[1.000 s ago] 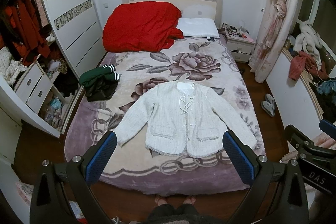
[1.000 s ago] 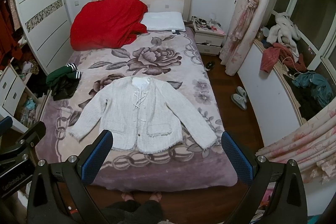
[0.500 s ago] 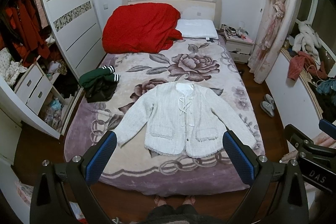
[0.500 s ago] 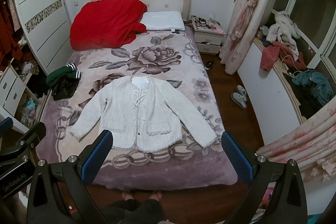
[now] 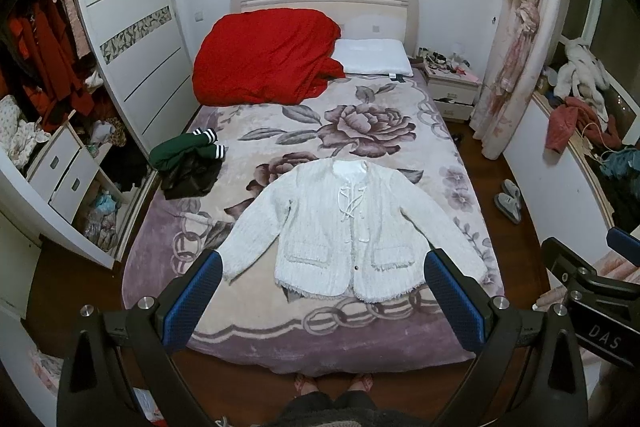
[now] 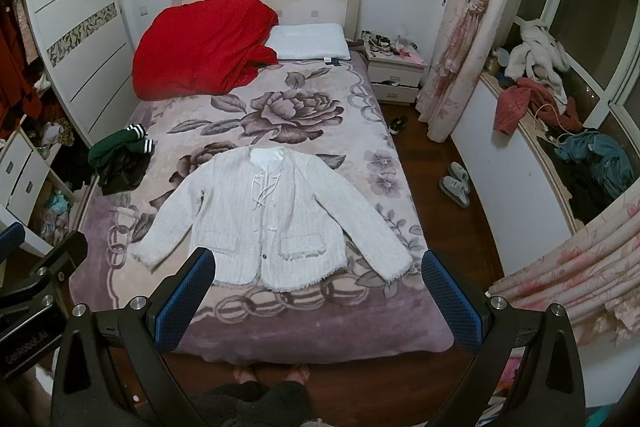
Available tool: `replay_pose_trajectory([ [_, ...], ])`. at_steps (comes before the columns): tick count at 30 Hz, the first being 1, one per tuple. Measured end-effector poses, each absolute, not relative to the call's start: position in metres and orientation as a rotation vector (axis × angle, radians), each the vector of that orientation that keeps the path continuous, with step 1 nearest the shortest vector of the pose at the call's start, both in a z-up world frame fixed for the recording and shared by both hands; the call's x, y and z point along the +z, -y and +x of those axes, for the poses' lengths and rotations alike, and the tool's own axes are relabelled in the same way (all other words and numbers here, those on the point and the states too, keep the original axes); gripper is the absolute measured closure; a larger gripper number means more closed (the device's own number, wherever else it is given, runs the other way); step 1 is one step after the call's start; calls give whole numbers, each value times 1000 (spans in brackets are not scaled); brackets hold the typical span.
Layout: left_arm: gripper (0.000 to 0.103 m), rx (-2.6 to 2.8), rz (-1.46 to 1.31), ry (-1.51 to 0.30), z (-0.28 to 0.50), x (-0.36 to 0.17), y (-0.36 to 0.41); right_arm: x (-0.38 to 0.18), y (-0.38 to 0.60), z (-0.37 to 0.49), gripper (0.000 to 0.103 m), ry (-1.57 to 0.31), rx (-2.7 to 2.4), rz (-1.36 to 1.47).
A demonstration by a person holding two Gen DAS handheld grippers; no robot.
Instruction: Fold large clothes
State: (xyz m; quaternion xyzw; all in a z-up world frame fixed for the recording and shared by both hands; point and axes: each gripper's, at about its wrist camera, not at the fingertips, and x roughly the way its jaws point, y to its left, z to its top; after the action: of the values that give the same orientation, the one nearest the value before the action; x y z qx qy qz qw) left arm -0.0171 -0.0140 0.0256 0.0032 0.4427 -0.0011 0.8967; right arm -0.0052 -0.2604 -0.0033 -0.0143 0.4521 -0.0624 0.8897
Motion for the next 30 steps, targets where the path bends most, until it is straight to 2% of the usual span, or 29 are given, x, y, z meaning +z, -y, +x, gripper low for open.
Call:
replay_pose_trajectory([
  [30, 0, 3, 9, -902, -1, 28, 12, 4, 269, -11, 0, -935, -138, -19],
])
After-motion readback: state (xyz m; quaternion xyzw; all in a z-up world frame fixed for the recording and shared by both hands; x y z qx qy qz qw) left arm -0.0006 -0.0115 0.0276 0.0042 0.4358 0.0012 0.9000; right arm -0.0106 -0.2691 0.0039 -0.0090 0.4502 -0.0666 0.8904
